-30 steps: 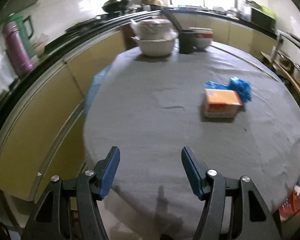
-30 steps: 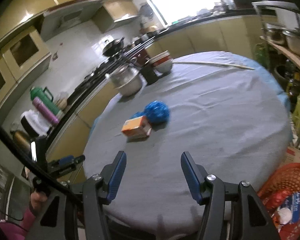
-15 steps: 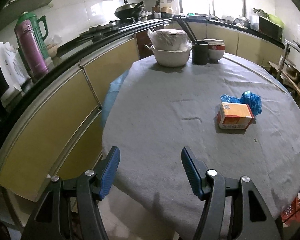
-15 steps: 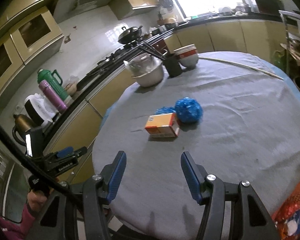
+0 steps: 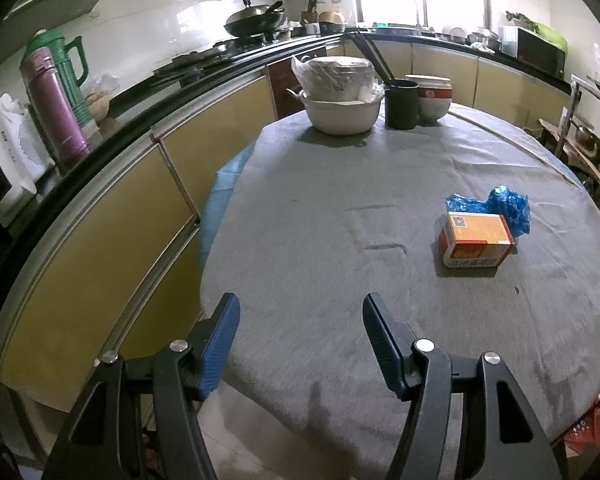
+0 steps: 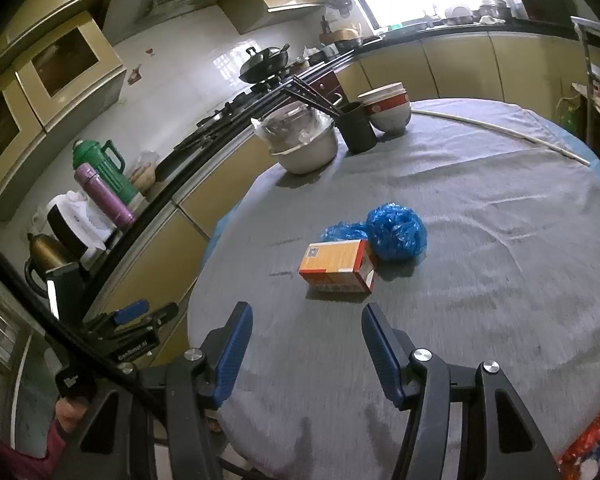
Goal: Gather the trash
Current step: 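Move both open tools back toward the blue bag and orange box, then grasp the blue crumpled plastic bag with the right tool, then lift the blue bag with the right tool while the left tool approaches the orange box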
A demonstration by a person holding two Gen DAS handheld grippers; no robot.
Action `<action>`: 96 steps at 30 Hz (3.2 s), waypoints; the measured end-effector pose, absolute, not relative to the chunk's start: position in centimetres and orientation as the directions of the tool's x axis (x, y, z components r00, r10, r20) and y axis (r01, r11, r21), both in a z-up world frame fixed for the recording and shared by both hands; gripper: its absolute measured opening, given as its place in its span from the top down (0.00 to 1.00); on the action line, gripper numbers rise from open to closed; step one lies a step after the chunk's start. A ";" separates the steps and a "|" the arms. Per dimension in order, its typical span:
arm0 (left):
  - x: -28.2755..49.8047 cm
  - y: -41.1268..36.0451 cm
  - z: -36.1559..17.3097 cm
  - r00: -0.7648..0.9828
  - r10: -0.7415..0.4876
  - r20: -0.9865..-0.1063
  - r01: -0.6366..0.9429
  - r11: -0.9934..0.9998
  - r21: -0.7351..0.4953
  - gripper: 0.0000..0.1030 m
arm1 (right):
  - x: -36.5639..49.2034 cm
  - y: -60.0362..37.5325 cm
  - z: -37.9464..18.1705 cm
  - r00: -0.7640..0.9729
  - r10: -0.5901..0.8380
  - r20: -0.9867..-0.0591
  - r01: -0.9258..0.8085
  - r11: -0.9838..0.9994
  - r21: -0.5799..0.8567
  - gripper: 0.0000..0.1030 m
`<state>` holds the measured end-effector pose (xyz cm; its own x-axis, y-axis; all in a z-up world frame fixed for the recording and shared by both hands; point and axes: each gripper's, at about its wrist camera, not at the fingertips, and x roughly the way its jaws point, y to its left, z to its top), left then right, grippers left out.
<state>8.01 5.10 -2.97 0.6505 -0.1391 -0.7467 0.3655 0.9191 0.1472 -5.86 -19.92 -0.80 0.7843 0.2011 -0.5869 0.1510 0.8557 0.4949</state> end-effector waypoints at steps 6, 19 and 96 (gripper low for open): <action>8.6 3.9 -3.2 0.645 -0.141 -0.751 0.376 0.914 0.152 0.37 | -4.8 -20.7 -1.0 0.780 0.199 -0.593 0.159 0.854 0.495 0.41; 9.7 1.9 -3.6 0.624 -0.158 -0.765 0.410 0.900 0.149 0.37 | -2.5 -22.8 -1.9 0.771 0.189 -0.609 0.186 0.847 0.499 0.41; 15.0 -10.8 -8.9 0.015 -0.574 -0.818 0.901 0.362 -0.238 0.23 | -3.4 -29.9 -8.0 0.713 0.022 -0.701 0.472 0.724 0.504 0.41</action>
